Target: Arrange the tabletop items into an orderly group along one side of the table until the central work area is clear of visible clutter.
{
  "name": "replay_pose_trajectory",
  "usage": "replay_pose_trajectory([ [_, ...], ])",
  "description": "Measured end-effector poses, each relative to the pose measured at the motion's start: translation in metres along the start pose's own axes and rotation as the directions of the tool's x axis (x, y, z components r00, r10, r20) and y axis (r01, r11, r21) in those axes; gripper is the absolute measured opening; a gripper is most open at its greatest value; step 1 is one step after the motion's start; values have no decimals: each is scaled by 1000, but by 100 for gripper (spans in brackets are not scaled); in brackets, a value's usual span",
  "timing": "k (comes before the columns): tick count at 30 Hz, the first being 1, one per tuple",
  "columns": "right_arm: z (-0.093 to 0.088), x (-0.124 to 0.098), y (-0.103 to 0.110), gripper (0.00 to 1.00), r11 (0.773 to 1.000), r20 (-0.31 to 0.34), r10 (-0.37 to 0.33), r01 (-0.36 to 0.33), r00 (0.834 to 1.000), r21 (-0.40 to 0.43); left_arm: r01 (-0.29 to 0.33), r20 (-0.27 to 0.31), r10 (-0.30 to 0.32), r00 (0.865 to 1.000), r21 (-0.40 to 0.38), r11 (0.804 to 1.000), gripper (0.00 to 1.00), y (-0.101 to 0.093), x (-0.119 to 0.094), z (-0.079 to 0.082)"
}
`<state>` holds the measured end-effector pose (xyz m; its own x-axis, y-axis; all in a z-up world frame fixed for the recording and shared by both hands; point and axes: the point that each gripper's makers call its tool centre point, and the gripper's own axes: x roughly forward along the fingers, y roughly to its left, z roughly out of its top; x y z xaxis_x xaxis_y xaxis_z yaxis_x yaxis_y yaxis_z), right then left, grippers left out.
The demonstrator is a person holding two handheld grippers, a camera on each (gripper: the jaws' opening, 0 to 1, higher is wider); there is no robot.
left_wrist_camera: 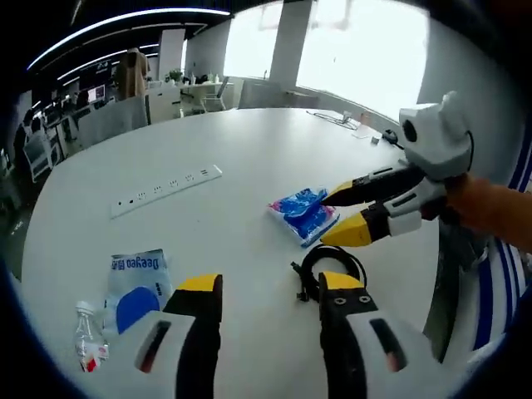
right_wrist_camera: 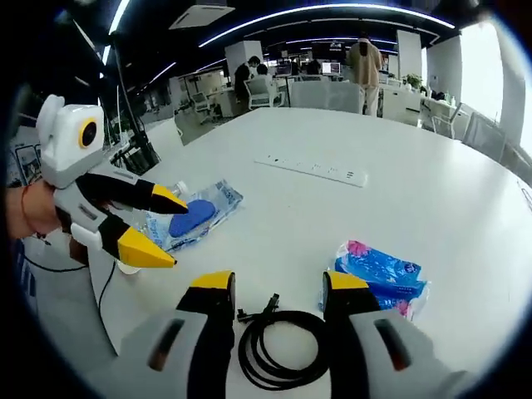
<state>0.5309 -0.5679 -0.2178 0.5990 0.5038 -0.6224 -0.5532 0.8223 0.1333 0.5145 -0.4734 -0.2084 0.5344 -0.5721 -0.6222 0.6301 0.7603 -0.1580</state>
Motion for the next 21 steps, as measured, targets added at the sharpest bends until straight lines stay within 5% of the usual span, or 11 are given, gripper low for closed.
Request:
replay_pose_trajectory([
  [21,22,-3,65,41,992,47,113,-111,992,-53,-68,47,69,997,-25,997,52,21,-64,-13],
])
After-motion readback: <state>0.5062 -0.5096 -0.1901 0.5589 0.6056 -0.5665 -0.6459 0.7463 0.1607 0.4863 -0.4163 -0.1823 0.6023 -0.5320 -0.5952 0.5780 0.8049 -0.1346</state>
